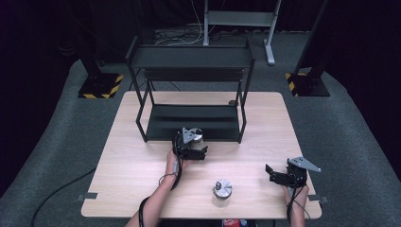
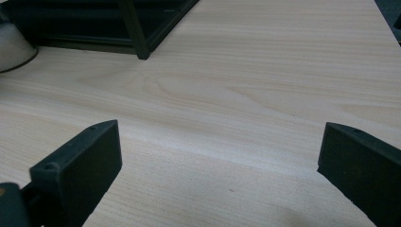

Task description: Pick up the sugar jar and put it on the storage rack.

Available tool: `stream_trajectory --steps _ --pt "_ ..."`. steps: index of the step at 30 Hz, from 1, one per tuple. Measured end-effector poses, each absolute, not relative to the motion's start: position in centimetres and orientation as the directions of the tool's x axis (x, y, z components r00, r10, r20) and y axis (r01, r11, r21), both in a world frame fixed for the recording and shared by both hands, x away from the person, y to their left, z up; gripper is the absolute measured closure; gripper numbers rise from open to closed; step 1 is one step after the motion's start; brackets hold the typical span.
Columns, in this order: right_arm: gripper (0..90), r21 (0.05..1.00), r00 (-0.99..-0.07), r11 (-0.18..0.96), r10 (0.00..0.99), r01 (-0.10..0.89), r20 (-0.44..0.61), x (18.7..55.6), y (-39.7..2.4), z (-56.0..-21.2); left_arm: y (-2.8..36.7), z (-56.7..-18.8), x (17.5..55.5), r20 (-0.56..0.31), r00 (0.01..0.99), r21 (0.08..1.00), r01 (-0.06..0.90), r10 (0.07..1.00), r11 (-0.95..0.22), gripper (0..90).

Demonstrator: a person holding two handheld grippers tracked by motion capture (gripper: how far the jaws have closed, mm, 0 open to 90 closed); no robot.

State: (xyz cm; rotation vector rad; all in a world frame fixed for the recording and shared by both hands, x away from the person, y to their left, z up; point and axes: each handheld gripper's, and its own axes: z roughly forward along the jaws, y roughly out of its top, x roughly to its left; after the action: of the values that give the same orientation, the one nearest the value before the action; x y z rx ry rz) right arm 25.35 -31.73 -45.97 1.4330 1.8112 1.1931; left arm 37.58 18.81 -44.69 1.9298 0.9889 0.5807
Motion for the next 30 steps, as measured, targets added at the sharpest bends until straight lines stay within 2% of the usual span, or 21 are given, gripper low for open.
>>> stream_trajectory --steps 4,6,30 --pt "0.0 0.878 -0.294 0.046 0.949 0.476 0.110 25.3 -31.8 -46.0 18.9 -45.0 37.3 0.016 0.569 0.863 0.407 0.822 -0.298 26.7" --pt "0.0 0.878 -0.294 0.043 0.949 0.476 0.113 25.4 -31.8 -46.0 19.1 -45.3 37.2 0.003 0.565 0.871 0.404 0.825 -0.280 29.9" --pt "0.0 0.882 -0.298 0.041 0.948 0.470 0.114 25.3 -31.9 -46.1 20.4 -45.2 36.7 -0.014 0.580 0.886 0.385 0.814 -0.259 30.5"
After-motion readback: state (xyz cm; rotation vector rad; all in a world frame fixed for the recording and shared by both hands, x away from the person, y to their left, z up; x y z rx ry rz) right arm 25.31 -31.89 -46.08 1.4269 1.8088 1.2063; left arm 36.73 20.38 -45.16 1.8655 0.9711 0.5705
